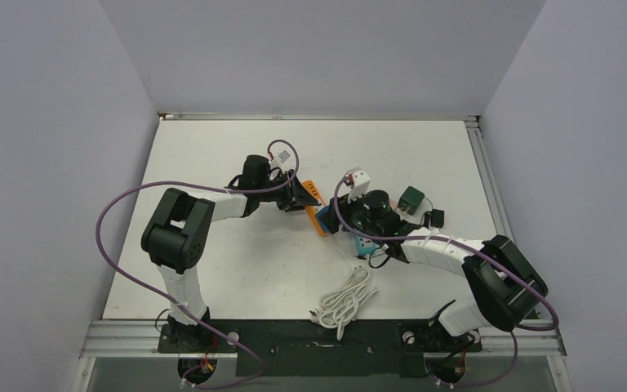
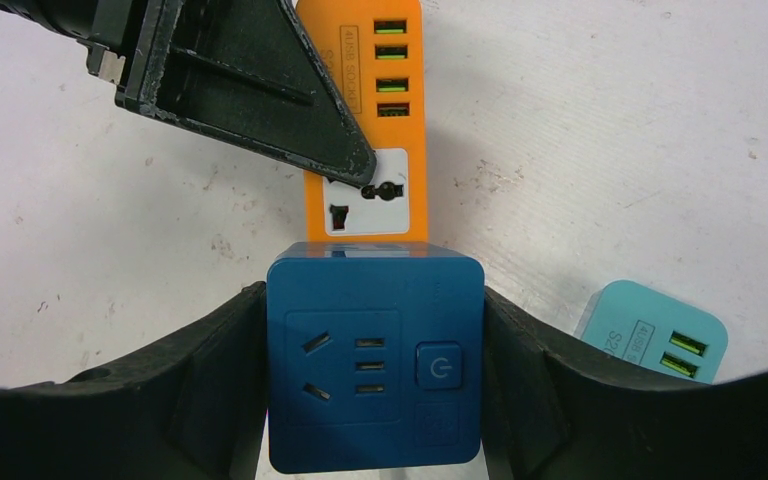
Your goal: Pull the plug off the socket
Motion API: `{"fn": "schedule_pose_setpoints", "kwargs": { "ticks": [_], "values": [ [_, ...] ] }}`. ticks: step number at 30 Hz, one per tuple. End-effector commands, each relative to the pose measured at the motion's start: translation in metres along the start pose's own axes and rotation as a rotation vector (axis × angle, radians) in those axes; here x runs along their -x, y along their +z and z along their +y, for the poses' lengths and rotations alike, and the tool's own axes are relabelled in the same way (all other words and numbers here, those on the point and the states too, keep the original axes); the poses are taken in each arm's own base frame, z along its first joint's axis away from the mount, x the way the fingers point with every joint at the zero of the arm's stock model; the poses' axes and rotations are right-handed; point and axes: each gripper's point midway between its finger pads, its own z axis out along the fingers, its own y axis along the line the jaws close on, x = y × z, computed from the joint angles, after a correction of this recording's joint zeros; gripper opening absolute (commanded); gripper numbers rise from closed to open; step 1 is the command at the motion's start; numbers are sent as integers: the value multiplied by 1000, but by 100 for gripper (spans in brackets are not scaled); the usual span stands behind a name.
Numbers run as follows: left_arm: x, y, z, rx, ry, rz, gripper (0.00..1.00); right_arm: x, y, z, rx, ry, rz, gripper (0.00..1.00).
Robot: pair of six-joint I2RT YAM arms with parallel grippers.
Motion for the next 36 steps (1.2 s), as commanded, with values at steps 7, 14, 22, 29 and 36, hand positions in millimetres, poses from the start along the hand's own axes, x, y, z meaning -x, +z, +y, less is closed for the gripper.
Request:
{"fn": "schedule_pose_setpoints", "kwargs": {
  "ticks": [7, 14, 22, 29, 36],
  "values": [
    [6, -4, -6, 26, 32, 2, 0, 39, -3, 31, -92, -189, -149, 5],
    [8, -6, 0, 42, 20, -2, 0, 37, -1, 37, -136, -244, -141, 5],
    [8, -6, -5, 28, 39, 2, 0, 41, -3, 41, -97, -200, -158, 5],
    [8, -6, -14, 4, 77, 5, 0, 48, -6, 28, 12, -76, -171, 5],
    [5, -4, -23, -31, 104, 18, 0, 50, -9, 11, 77, 18, -171, 5]
  ]
}}
